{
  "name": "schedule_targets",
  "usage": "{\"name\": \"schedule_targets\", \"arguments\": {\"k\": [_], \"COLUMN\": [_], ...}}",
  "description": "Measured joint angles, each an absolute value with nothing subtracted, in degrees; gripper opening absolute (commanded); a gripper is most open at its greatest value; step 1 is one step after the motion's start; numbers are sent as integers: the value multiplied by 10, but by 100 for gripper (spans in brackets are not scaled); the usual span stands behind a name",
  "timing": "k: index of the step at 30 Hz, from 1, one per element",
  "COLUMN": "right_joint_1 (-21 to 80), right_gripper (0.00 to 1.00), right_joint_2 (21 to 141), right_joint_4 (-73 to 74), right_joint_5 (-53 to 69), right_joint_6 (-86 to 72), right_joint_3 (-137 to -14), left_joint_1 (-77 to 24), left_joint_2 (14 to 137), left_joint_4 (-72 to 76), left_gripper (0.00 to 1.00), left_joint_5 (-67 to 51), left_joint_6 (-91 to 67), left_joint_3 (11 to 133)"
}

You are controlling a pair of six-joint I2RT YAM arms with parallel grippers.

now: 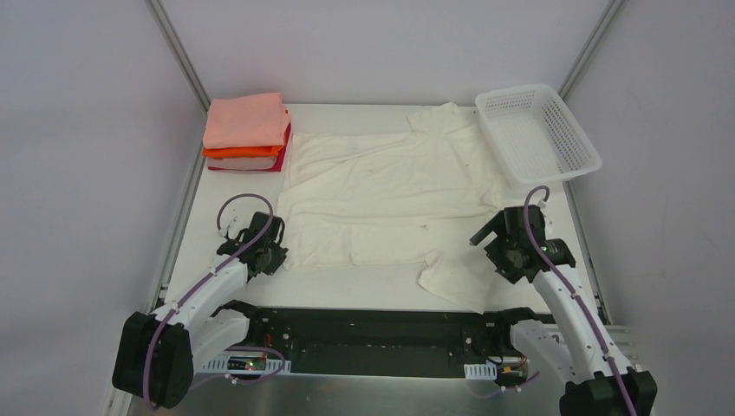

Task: Fold and stack the t-shirts
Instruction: Grab the side of the flattened tshirt closest away from the robot with both arms

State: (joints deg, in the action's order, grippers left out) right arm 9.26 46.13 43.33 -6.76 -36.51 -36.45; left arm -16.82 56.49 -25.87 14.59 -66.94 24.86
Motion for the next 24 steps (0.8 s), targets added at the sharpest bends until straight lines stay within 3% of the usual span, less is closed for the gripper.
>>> {"name": "schedule_targets", "arguments": {"k": [7, 10, 17, 24], "right_joint_1": [290, 354, 363, 362], "right_gripper": [97, 90, 74, 68], "right_joint_2": [519, 540, 557, 643], "right_joint_4": [529, 582, 613, 570], "right_joint_5": [-109, -120, -146, -129], "right_joint_6": [-439, -481, -538, -553], "right_joint_3": [-399, -399, -397, -368], "left_joint_1": [-168, -168, -168, -168], "left_joint_2": [507, 505, 513, 514], "left_joint_4": [-267, -268, -268, -268], "left_gripper": [0, 0, 0, 0], "left_joint_5": [144, 144, 140, 140], "left_joint_6": [-667, -665, -664, -658], "left_joint_3": [226, 226, 226, 227]}}
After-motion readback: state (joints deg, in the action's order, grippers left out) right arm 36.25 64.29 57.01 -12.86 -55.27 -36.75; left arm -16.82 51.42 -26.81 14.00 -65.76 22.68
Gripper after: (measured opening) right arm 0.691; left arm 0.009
